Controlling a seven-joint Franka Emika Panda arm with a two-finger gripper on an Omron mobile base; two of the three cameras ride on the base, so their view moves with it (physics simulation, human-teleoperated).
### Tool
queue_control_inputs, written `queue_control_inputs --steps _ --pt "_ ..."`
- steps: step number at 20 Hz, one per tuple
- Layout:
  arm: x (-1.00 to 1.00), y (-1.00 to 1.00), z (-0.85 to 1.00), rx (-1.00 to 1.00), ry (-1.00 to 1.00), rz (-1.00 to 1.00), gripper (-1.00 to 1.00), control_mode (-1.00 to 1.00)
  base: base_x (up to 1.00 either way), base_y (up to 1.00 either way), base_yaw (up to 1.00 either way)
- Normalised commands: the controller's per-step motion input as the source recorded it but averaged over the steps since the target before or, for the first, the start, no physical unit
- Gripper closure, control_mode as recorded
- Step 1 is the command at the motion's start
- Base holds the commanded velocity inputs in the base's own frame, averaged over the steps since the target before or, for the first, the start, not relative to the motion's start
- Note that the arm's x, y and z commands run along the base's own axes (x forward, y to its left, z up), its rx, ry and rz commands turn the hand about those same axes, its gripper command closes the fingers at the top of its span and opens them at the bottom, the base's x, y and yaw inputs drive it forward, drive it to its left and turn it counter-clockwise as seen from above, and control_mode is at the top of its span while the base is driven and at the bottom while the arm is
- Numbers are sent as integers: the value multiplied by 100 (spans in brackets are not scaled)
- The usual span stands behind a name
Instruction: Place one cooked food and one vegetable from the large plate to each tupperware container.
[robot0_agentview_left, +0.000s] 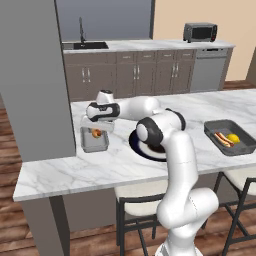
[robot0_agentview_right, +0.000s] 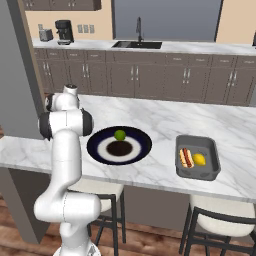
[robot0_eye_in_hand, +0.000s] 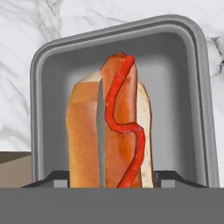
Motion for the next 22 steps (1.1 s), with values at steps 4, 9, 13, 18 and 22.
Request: queue_control_inputs --steps 4,9,13,18,22 --pt "-4 -4 -5 0 0 -2 100 -100 0 0 0" --pt "-5 -2 -7 0 0 -1 100 -100 0 0 0" --pt "0 0 -17 0 0 -2 -100 -100 0 0 0" --pt "0 0 -11 0 0 -1 -100 -100 0 0 0" --pt "0 -1 -9 0 0 0 -100 -100 0 0 0"
